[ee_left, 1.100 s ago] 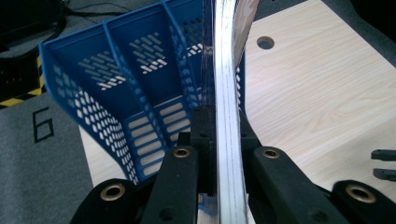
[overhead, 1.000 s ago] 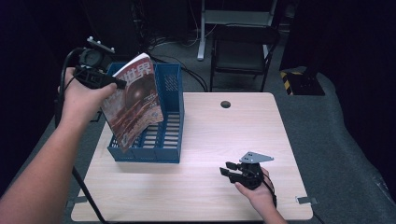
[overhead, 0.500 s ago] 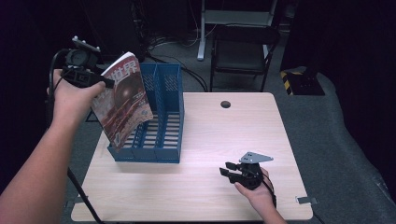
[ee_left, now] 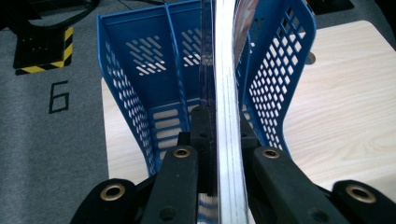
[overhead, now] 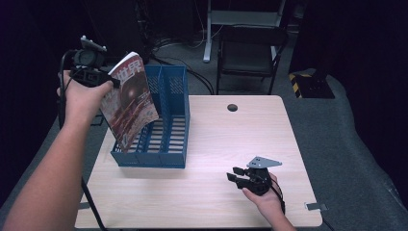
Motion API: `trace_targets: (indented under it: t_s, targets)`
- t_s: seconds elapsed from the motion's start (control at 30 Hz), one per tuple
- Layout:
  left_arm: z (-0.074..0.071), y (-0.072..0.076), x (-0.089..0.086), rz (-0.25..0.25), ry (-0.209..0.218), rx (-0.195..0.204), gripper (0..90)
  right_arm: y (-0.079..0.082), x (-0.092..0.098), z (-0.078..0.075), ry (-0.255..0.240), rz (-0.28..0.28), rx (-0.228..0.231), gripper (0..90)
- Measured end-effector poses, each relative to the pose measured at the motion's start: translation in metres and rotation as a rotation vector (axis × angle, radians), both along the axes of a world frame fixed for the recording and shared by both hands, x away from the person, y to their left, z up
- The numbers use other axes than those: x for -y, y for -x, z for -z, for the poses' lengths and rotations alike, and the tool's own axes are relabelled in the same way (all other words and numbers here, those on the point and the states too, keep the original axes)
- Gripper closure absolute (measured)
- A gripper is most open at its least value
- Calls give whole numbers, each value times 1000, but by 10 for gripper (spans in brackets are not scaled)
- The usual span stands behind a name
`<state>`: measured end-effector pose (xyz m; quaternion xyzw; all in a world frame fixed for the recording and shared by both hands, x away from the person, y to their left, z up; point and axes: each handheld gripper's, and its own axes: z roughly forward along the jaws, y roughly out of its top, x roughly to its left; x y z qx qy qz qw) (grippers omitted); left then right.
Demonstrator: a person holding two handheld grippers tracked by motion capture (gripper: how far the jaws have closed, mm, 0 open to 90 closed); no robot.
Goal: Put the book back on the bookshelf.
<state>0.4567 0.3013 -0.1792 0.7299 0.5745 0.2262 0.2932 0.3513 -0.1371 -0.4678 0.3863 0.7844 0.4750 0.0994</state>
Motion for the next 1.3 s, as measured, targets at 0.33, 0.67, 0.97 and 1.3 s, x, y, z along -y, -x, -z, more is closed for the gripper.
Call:
trace_targets:
  t_s: [0.33, 0.67, 0.97, 1.3]
  targets:
    - [7, -13, 8, -19, 6, 15, 839, -1, 1, 0, -3, 3, -10, 608]
    - [23, -28, 9, -49, 16, 27, 839, 0, 2, 0, -9, 0, -11, 609]
    - [42, -42, 6, -68, 33, 44, 839, 0, 1, 0, -8, -4, -2, 609]
    - [42, -50, 16, -70, 16, 46, 839, 0, 2, 0, -7, -11, 2, 609]
